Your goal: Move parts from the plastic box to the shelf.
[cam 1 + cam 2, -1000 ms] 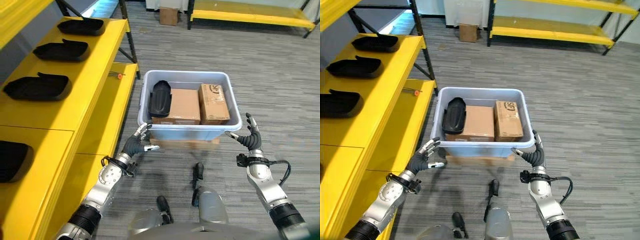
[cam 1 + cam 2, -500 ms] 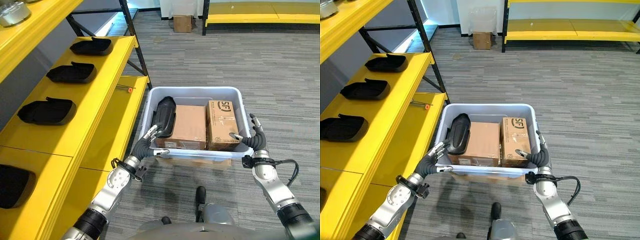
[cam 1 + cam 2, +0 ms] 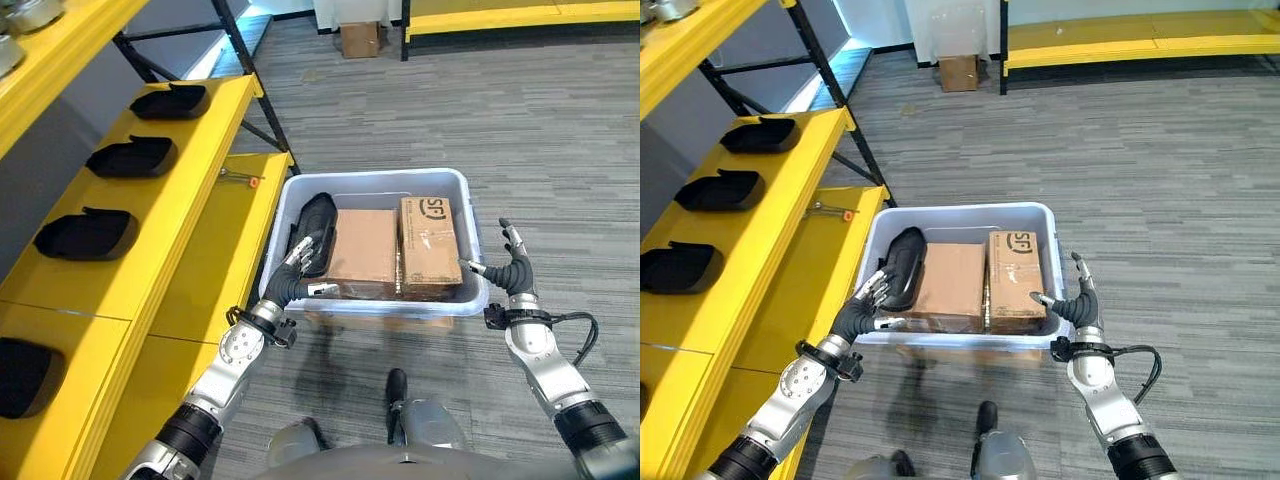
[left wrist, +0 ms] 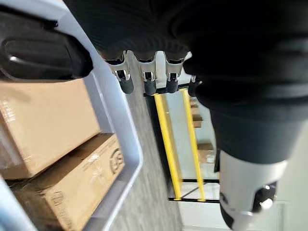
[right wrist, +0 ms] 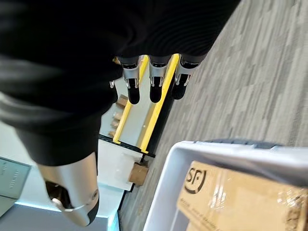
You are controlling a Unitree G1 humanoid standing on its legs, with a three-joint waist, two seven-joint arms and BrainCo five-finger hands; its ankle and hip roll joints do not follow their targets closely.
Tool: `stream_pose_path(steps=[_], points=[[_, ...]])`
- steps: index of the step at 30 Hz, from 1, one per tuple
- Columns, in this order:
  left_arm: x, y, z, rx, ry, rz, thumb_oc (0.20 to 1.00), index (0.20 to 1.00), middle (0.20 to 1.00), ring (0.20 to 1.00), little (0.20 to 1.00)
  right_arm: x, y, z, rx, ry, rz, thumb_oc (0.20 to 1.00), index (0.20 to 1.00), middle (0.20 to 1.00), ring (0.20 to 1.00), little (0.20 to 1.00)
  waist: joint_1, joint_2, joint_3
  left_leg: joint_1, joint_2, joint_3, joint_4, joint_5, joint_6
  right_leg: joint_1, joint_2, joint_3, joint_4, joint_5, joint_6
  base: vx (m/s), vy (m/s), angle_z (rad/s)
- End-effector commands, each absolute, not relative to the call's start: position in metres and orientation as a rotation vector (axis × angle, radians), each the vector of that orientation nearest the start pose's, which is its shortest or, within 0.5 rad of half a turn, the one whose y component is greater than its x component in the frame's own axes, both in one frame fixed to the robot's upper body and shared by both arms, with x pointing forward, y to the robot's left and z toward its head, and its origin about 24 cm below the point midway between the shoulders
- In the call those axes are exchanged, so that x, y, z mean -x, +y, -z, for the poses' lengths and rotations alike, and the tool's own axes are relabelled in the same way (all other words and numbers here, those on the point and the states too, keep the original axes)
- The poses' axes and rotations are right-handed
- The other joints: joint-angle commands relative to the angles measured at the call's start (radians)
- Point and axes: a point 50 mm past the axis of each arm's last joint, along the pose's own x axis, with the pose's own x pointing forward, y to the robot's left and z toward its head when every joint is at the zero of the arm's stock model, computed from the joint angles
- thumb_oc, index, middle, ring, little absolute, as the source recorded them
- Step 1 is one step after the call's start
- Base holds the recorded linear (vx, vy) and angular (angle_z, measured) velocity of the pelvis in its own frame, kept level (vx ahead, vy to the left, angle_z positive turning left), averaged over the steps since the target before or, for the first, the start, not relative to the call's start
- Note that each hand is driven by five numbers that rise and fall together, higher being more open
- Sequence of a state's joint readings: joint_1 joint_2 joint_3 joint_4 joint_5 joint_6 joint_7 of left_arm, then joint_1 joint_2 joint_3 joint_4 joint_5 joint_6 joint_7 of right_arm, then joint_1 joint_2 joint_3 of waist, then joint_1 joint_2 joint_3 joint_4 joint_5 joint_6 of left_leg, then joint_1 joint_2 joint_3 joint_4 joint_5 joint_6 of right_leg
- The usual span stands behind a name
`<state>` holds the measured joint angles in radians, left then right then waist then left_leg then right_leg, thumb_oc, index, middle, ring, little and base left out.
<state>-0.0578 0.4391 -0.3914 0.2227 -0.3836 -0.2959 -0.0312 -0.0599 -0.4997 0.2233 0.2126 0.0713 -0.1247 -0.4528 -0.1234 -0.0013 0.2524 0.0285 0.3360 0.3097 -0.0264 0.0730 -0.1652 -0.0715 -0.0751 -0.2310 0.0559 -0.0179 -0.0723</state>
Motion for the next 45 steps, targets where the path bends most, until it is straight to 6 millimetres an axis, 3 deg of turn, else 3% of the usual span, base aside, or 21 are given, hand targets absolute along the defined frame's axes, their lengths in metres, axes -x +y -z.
stream_pose_path(steps=[1, 5, 10, 16, 23, 27, 28, 33, 36, 41, 45], points=[[-0.244, 0.170, -0.039, 0.039, -0.112, 0.259, 1.000, 1.000, 1.000, 1.000, 1.000, -0.264, -0.229, -0.062, 0.456, -0.125, 0.213, 1.000, 1.000, 1.000, 1.000, 1.000, -0.011, 0.025, -0.015, -0.037, 0.002, 0.039, 0.112, 0.116, 0.045, 0.075, -0.072, -0.027, 0.123, -0.118, 0.076, 0.15, 0.396, -0.30], [-0.247, 0.170, -0.040, 0.035, -0.104, 0.276, 1.000, 1.000, 1.000, 1.000, 1.000, -0.263, -0.231, -0.047, 0.350, -0.019, 0.236, 1.000, 1.000, 1.000, 1.000, 1.000, -0.015, 0.044, 0.002, 0.001, -0.024, 0.042, 0.111, 0.067, 0.048, 0.059, -0.077, -0.033, 0.190, -0.139, 0.075, 0.12, 0.287, -0.39], [-0.248, 0.164, -0.040, 0.038, -0.096, 0.298, 1.000, 1.000, 1.000, 1.000, 1.000, -0.260, -0.231, -0.041, 0.339, -0.001, 0.255, 1.000, 1.000, 1.000, 1.000, 1.000, -0.010, 0.054, 0.016, 0.033, -0.108, 0.017, 0.073, -0.031, 0.077, 0.043, -0.095, -0.006, 0.193, -0.110, 0.105, 0.09, 0.202, 0.08], [-0.245, 0.164, -0.044, 0.016, -0.120, 0.290, 1.000, 1.000, 1.000, 1.000, 1.000, -0.265, -0.224, -0.053, 0.351, -0.070, 0.244, 1.000, 1.000, 1.000, 1.000, 1.000, 0.005, 0.050, 0.032, 0.027, -0.131, 0.004, 0.057, -0.048, 0.087, 0.022, -0.096, -0.004, 0.180, -0.096, 0.119, 0.00, 0.031, 0.11], [-0.250, 0.158, -0.057, 0.028, -0.182, 0.305, 1.000, 1.000, 1.000, 1.000, 1.000, -0.284, -0.210, -0.099, 0.541, -0.361, 0.213, 1.000, 1.000, 1.000, 1.000, 1.000, 0.049, 0.052, 0.070, -0.024, -0.132, -0.027, 0.076, -0.043, 0.084, -0.001, -0.091, -0.022, 0.187, -0.102, 0.105, -0.05, -0.025, 0.05], [-0.251, 0.156, -0.063, 0.026, -0.202, 0.340, 1.000, 1.000, 1.000, 1.000, 1.000, -0.298, -0.208, -0.122, 0.631, -0.439, 0.198, 1.000, 1.000, 1.000, 1.000, 1.000, 0.074, 0.058, 0.087, -0.049, -0.132, -0.045, 0.097, -0.043, 0.082, -0.013, -0.092, -0.033, 0.209, -0.113, 0.096, -0.02, -0.036, 0.13], [-0.251, 0.156, -0.069, 0.017, -0.222, 0.357, 1.000, 1.000, 1.000, 1.000, 1.000, -0.309, -0.210, -0.139, 0.661, -0.458, 0.205, 1.000, 1.000, 1.000, 1.000, 1.000, 0.092, 0.062, 0.103, -0.069, -0.132, -0.057, 0.112, -0.043, 0.079, -0.026, -0.094, -0.043, 0.229, -0.121, 0.093, -0.07, -0.077, 0.16], [-0.260, 0.147, -0.093, 0.005, -0.315, 0.418, 1.000, 1.000, 1.000, 1.000, 1.000, -0.349, -0.218, -0.168, 0.512, -0.328, 0.293, 1.000, 1.000, 1.000, 1.000, 1.000, 0.139, 0.073, 0.170, -0.137, -0.141, -0.090, 0.130, -0.042, 0.077, -0.100, -0.102, -0.057, 0.295, -0.144, 0.087, -0.13, -0.043, 0.13], [-0.262, 0.140, -0.102, 0.009, -0.352, 0.444, 1.000, 1.000, 1.000, 1.000, 1.000, -0.360, -0.221, -0.177, 0.469, -0.324, 0.327, 1.000, 1.000, 1.000, 1.000, 1.000, 0.152, 0.083, 0.195, -0.166, -0.145, -0.097, 0.139, -0.041, 0.080, -0.134, -0.108, -0.059, 0.323, -0.149, 0.085, -0.12, 0.014, 0.14], [-0.265, 0.123, -0.118, 0.031, -0.418, 0.496, 1.000, 1.000, 1.000, 1.000, 1.000, -0.375, -0.213, -0.217, 0.645, -0.463, 0.338, 1.000, 1.000, 1.000, 1.000, 1.000, 0.179, 0.111, 0.240, -0.235, -0.159, -0.112, 0.159, -0.037, 0.085, -0.212, -0.129, -0.066, 0.390, -0.164, 0.086, -0.10, 0.035, 0.10], [-0.263, 0.115, -0.128, 0.044, -0.456, 0.517, 1.000, 1.000, 1.000, 1.000, 1.000, -0.382, -0.205, -0.229, 0.726, -0.470, 0.347, 1.000, 1.000, 1.000, 1.000, 1.000, 0.200, 0.126, 0.268, -0.289, -0.173, -0.120, 0.169, -0.032, 0.090, -0.267, -0.143, -0.069, 0.428, -0.170, 0.088, -0.08, 0.025, 0.12]])
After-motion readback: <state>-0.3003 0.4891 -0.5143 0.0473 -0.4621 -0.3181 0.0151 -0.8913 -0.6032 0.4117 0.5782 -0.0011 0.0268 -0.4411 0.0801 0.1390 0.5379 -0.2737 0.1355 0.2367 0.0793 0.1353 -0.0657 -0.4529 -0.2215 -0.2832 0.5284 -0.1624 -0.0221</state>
